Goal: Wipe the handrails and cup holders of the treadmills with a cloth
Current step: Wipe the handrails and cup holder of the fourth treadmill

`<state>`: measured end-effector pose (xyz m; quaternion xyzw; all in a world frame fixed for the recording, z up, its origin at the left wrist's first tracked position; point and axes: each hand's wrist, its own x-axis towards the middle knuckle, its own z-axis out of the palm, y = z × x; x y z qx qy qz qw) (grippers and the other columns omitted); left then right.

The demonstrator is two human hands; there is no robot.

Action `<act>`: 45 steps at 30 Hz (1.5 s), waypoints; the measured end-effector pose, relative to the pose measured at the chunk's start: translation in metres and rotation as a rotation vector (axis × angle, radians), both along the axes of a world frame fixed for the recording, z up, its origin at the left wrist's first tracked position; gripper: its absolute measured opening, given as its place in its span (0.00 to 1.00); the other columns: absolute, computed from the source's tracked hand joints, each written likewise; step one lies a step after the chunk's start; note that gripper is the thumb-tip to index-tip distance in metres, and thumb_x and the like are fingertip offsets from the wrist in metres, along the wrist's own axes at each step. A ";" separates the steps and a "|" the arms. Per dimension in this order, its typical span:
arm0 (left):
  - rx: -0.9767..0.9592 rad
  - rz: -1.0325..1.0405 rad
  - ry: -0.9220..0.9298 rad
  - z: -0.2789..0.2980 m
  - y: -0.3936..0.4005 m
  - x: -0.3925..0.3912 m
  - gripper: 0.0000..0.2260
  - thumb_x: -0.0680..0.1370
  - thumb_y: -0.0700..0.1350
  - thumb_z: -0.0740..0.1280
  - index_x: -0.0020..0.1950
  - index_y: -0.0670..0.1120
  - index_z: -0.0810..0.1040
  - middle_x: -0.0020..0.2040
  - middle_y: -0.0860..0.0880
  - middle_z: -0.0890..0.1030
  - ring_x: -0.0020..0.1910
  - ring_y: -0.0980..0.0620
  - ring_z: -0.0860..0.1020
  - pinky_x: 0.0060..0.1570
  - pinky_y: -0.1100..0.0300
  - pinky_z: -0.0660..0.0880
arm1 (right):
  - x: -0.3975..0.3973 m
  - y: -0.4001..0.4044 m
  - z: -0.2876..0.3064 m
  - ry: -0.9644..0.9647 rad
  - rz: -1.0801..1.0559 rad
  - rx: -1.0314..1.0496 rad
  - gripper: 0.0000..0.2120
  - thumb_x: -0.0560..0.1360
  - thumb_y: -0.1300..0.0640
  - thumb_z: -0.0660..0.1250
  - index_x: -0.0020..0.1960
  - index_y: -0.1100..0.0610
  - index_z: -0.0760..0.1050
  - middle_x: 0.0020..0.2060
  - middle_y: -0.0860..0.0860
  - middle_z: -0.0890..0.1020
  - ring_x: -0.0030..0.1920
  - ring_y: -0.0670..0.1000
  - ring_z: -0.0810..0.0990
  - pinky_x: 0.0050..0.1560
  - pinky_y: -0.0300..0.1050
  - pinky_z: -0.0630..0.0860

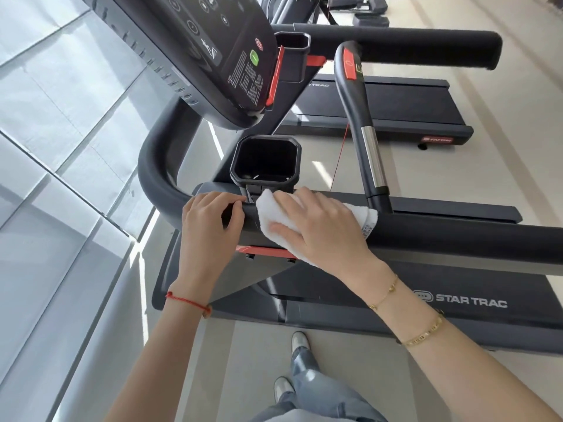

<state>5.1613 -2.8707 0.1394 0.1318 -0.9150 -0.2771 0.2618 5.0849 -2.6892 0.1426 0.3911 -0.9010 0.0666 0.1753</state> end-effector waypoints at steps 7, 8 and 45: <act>-0.026 0.003 0.011 -0.002 0.000 -0.001 0.08 0.79 0.40 0.65 0.51 0.46 0.84 0.47 0.52 0.84 0.51 0.50 0.79 0.62 0.46 0.71 | -0.019 0.021 0.005 -0.044 -0.143 -0.047 0.21 0.79 0.37 0.49 0.51 0.51 0.72 0.34 0.48 0.76 0.32 0.54 0.77 0.29 0.42 0.60; -0.025 0.008 0.017 -0.002 0.000 -0.001 0.08 0.79 0.40 0.65 0.51 0.46 0.84 0.47 0.52 0.84 0.52 0.50 0.79 0.63 0.46 0.71 | -0.019 0.010 0.005 -0.048 -0.104 -0.020 0.22 0.79 0.37 0.48 0.52 0.51 0.72 0.36 0.48 0.77 0.33 0.54 0.78 0.29 0.43 0.61; 0.060 -0.030 -0.233 0.006 -0.058 -0.108 0.12 0.79 0.48 0.65 0.60 0.47 0.80 0.49 0.51 0.82 0.46 0.51 0.79 0.47 0.59 0.74 | -0.176 -0.103 0.018 -0.411 0.238 0.100 0.18 0.81 0.44 0.56 0.70 0.44 0.63 0.58 0.48 0.75 0.51 0.57 0.78 0.49 0.52 0.71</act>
